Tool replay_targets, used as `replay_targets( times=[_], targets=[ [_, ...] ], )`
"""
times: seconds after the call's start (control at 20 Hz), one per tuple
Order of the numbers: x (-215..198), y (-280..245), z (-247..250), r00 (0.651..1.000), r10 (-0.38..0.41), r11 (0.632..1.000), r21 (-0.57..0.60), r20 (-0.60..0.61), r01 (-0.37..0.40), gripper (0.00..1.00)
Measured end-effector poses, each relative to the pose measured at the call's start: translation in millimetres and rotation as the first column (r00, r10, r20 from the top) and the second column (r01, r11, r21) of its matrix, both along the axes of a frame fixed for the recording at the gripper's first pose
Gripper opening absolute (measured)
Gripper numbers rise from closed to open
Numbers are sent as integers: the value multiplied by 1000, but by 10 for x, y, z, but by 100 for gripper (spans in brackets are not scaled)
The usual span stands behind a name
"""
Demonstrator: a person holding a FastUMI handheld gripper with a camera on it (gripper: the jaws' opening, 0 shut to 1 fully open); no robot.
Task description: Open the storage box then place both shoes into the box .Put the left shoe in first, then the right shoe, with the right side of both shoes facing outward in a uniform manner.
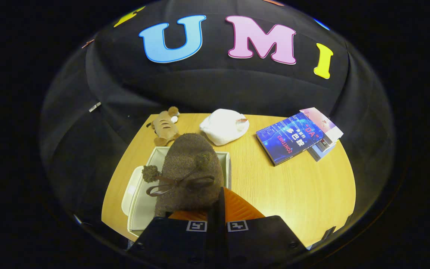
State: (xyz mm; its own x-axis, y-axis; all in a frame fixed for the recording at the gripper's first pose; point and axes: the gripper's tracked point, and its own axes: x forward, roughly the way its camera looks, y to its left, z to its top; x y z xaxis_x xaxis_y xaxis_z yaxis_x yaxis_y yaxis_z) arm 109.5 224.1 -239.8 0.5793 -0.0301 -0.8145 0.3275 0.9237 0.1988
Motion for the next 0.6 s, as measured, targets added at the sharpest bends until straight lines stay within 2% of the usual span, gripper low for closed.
replay_targets(
  times=[0.3, 0.6],
  targets=[
    [-13, 51, -357, 997, -8, 994, -107, -80, 0, 5],
    [-45, 177, -468, 994, 32, 992, -115, -106, -44, 17]
  ],
)
